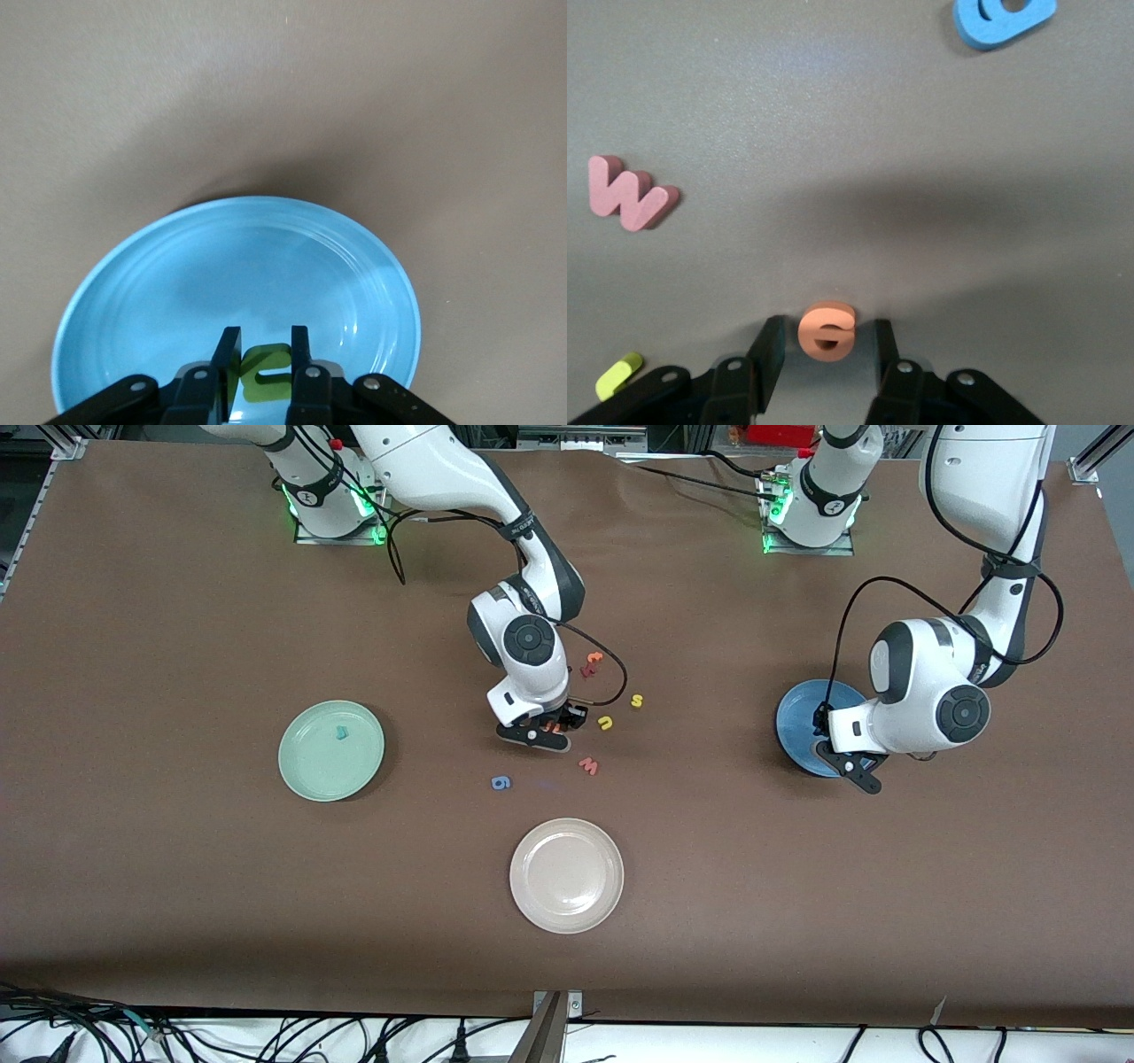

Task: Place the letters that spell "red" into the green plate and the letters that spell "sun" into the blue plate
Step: 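Release the green letter on the blue plate while the right gripper carries orange 6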

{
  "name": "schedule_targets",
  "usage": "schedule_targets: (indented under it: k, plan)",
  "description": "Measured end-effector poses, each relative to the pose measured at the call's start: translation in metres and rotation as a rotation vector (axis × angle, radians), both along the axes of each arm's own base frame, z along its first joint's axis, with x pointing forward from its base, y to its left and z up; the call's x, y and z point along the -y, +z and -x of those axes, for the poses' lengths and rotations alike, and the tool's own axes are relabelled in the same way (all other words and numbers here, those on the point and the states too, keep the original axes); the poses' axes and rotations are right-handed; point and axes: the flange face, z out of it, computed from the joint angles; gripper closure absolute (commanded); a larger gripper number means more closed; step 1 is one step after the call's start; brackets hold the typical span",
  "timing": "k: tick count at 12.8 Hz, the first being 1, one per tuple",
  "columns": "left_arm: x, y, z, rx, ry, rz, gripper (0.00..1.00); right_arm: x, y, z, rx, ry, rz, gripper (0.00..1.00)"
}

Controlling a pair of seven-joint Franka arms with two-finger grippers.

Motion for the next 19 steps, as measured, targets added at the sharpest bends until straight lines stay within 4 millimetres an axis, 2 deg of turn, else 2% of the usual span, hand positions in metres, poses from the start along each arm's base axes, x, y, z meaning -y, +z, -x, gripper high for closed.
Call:
schedule_targets:
  k: [2, 3, 4, 6, 9, 11, 13, 15, 17, 19]
  plan:
    - [-0.002, -0.006, 0.001, -0.005, 0.003, -0.006, 0.62, 0.0, 0.0, 0.0, 0.011, 0.017, 0.013, 0.74]
    - [-0.005, -0.008, -0.001, 0.004, 0.006, -0.011, 0.5, 0.0, 0.0, 0.0, 0.012, 0.019, 0.015, 0.83]
    - [-0.007, -0.01, -0.001, 0.01, 0.01, -0.015, 0.23, 0.0, 0.001, -0.001, 0.015, 0.022, 0.016, 0.91]
    - [-0.009, -0.011, -0.002, 0.015, 0.012, -0.018, 0.17, 0.0, 0.001, -0.001, 0.017, 0.022, 0.016, 0.93]
    - [-0.008, -0.009, -0.004, 0.021, 0.011, -0.018, 0.17, 0.002, 0.002, -0.004, 0.02, 0.026, 0.018, 0.94]
    - [-0.003, 0.0, -0.009, 0.04, 0.022, -0.017, 0.18, 0.011, 0.01, -0.013, 0.014, 0.05, 0.038, 0.94]
    - [0.02, 0.015, -0.014, 0.066, 0.027, -0.008, 0.2, 0.035, 0.03, -0.033, -0.019, 0.12, 0.084, 0.94]
    - [0.063, 0.027, -0.012, 0.078, 0.055, 0.004, 0.2, 0.066, 0.056, -0.051, -0.067, 0.193, 0.123, 0.94]
    - [0.108, 0.035, -0.003, 0.063, 0.15, -0.002, 0.2, 0.105, 0.077, -0.067, -0.117, 0.269, 0.159, 0.94]
    - [0.148, 0.045, 0.009, 0.044, 0.253, -0.015, 0.2, 0.151, 0.092, -0.085, -0.141, 0.373, 0.177, 0.94]
